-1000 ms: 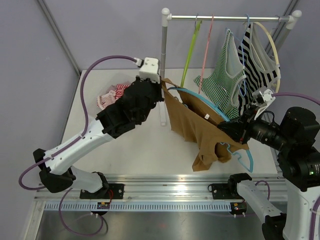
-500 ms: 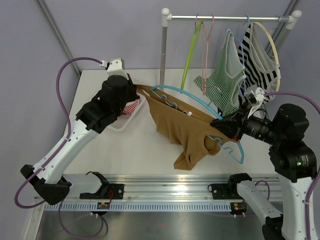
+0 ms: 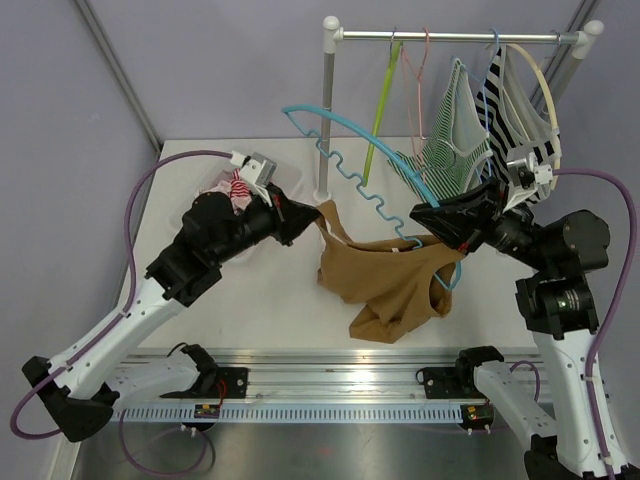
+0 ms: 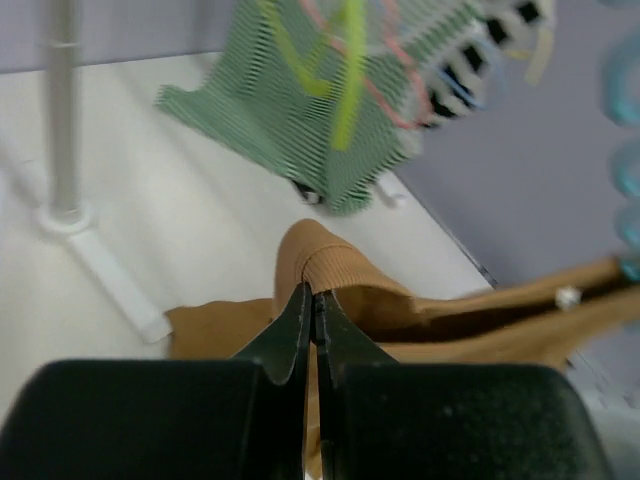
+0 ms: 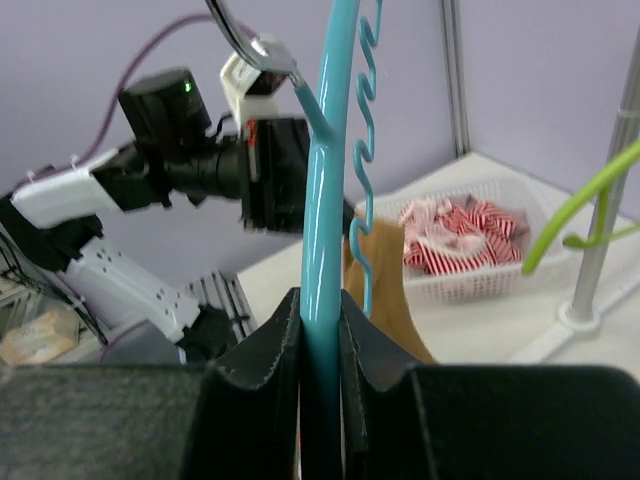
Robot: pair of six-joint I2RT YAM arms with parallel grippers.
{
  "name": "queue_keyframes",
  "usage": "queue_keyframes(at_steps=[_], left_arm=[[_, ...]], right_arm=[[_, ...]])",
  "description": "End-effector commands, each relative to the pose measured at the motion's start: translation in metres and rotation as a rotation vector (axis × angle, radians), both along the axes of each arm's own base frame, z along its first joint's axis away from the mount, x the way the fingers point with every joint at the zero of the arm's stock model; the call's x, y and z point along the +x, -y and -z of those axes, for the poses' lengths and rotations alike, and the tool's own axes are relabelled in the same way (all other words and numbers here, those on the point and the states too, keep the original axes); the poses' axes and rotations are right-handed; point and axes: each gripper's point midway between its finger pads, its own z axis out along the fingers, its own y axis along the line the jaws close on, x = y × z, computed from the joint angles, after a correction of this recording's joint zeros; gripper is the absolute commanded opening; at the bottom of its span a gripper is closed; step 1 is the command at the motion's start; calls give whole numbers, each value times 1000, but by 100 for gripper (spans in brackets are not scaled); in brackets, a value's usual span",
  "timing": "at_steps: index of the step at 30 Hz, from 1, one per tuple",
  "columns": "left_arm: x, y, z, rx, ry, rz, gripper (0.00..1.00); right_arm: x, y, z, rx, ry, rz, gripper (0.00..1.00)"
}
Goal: Remove the tank top from the hanger
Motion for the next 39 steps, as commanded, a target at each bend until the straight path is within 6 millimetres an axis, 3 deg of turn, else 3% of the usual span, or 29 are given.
queue_keyframes(at_steps=[1,4,8,10,15,18,19,20,21,22,23,24,27,31,36,39], left_arm=[[-58,45,-36,-64,205,369,0],[-88,67,-21,-10,232,494,0],[-98,77,1,34,233,518,0],[-84,75,21,84,190,435,0],[-28,41,72,275,34,64,0],[-12,19,88,328,-27,-95,1],[-10,15,89,330,-37,-124,3],[-8,8,92,341,-59,-163,6],[-8,5,92,341,-68,-174,21],[-9,3,91,339,-76,-183,25],[-11,2,90,344,-83,-181,30],[-12,1,89,348,-85,-178,44],[-15,-8,79,353,-98,-192,62],[-19,-30,66,364,-104,-257,99],[-27,-63,51,390,-102,-326,99],[-31,-77,50,416,-98,-350,99]], right_arm=[[-11,-3,-54,134,215,-57,0],[-2,-5,-53,171,214,-72,0],[13,-1,-56,210,229,-17,0],[30,10,-57,229,210,104,0],[31,39,-63,175,195,342,0],[39,65,-48,121,59,528,0],[48,82,-32,98,-20,640,0],[45,90,-36,93,-25,686,0],[45,98,-32,82,-48,730,0],[48,109,-24,58,-100,802,0],[49,113,-22,42,-118,823,0],[51,116,-17,12,-130,840,0],[57,122,-12,-35,-168,877,0],[71,127,-13,-83,-188,915,0],[98,124,-13,-122,-197,917,0],[126,120,-18,-140,-184,918,0]])
